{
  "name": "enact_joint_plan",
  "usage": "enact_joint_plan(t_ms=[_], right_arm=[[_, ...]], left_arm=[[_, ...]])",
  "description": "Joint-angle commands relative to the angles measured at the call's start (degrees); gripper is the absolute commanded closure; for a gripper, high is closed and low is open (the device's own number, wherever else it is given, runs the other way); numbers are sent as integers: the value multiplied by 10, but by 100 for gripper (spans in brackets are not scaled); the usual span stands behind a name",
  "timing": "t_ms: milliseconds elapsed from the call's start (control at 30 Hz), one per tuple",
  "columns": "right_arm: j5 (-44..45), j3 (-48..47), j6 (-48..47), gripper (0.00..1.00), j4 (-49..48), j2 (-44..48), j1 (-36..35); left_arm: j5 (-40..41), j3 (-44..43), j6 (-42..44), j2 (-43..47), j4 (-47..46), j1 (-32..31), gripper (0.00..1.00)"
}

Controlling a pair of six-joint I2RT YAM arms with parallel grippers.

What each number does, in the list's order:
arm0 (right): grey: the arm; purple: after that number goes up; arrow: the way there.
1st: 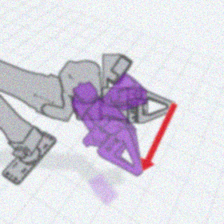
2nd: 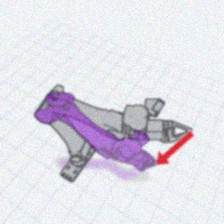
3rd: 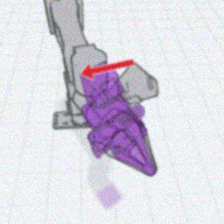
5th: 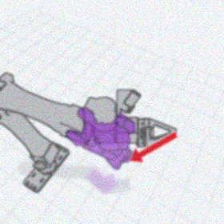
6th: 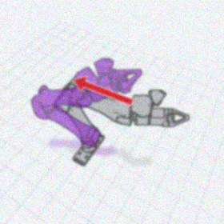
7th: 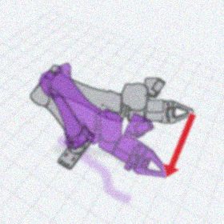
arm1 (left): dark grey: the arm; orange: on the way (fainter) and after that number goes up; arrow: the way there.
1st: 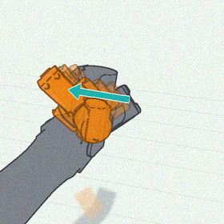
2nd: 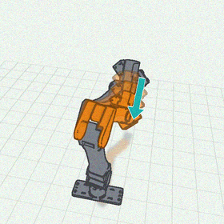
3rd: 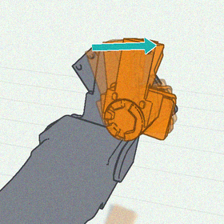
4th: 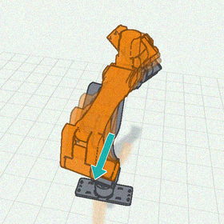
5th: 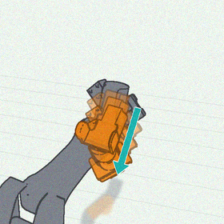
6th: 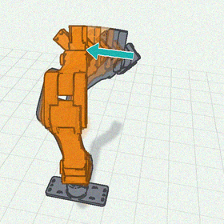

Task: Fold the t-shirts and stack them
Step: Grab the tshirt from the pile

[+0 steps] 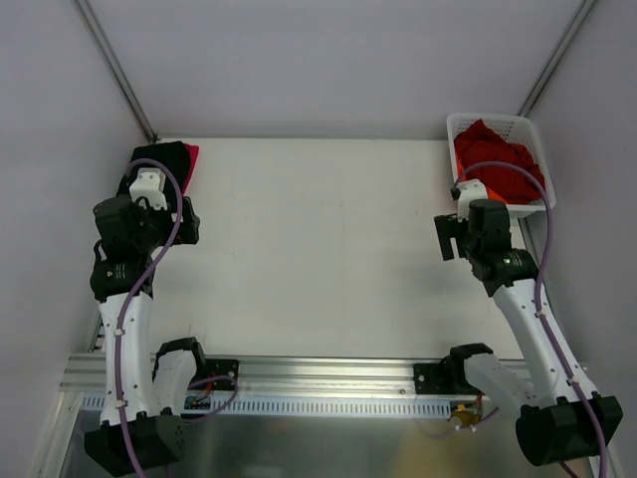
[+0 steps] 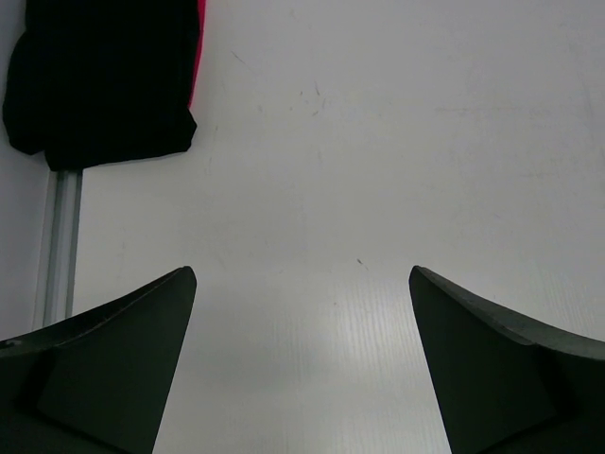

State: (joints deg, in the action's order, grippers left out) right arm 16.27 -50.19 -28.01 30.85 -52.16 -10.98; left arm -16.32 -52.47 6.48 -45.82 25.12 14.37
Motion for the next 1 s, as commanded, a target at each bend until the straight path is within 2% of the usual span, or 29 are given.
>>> enact_joint_plan(t_ms=[0, 133, 167, 300, 500, 600, 667, 800, 933, 967], right_arm=[[59, -45, -44, 6, -55, -18, -5], [149, -67, -98, 3, -137, -93, -2], [163, -69, -104, 3, -185, -121, 2], [177, -142, -89, 7, -220, -210, 66], [97, -307, -22, 11, -184, -351, 168], [41, -419, 26, 16, -108, -455, 215], [-9, -486, 31, 16, -50, -520, 221], [-90, -512, 55, 13, -12, -559, 224], [-248, -554, 82, 11, 60, -589, 233], [-265, -562, 87, 11, 85, -596, 234]], left_arm=[[-59, 14, 12, 10, -1, 6, 1], [-67, 15, 19, 11, 6, 7, 1], [-67, 16, 19, 13, 5, 6, 1], [-66, 17, 20, 14, 6, 6, 1], [-71, 21, 23, 10, 5, 6, 1], [-75, 21, 24, 11, 6, 7, 1], [-77, 22, 25, 13, 5, 6, 1], [-79, 21, 25, 12, 6, 6, 1], [-76, 21, 25, 11, 7, 7, 1], [-76, 22, 25, 11, 6, 7, 1]])
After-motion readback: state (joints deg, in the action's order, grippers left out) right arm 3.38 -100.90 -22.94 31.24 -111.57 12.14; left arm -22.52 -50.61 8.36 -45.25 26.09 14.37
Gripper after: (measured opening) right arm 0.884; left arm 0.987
